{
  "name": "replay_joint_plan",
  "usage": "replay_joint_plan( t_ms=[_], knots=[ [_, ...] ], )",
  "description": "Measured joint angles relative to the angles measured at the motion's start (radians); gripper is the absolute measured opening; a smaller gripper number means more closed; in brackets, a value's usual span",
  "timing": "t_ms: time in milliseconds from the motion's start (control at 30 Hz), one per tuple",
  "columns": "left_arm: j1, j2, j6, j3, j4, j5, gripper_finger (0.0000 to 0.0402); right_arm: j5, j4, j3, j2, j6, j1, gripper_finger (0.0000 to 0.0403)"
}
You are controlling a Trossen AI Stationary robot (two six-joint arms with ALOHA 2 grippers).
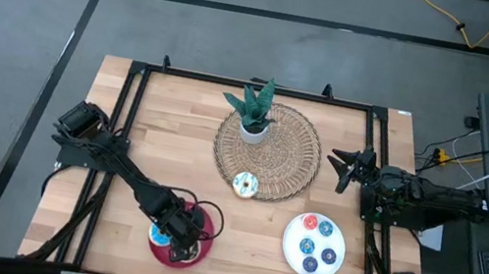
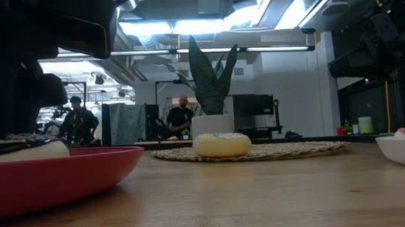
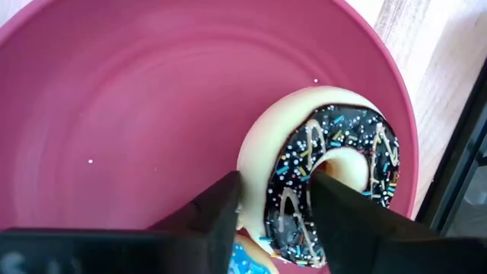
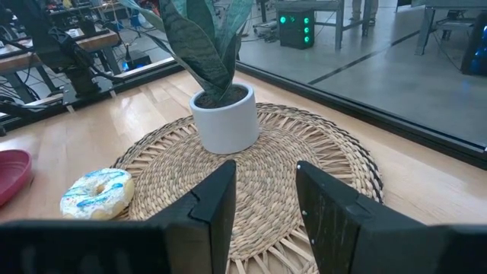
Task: Pick & Place donuts
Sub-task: Adjust the black donut on the dark pink plate, then put the white donut on the dark pink plate
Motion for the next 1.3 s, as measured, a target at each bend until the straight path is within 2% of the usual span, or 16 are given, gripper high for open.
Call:
replay_joint_plan(
  t_ms=[233, 400, 733, 1033, 1300],
  knots=[
    [0.007, 0.000, 0.001, 0.000, 0.000, 0.005, 0.0229, 0.000, 0.000, 0.000, 0.000, 0.001, 0.000, 0.0140],
    [0.022, 0.000, 0.014, 0.000, 0.000, 0.030, 0.0262, 0.000, 0.000, 0.000, 0.000, 0.001, 0.000, 0.0140],
    [0.067, -0.001, 0.079, 0.000, -0.007, 0.059, 0.0267, 0.000, 0.000, 0.000, 0.000, 0.001, 0.000, 0.0140],
    [0.131, -0.067, 0.116, 0.000, -0.108, 0.012, 0.0267, 0.000, 0.000, 0.000, 0.000, 0.001, 0.000, 0.0140],
    [0.234, -0.081, 0.209, 0.001, -0.184, 0.081, 0.0267, 0.000, 0.000, 0.000, 0.000, 0.000, 0.000, 0.0140]
  ],
)
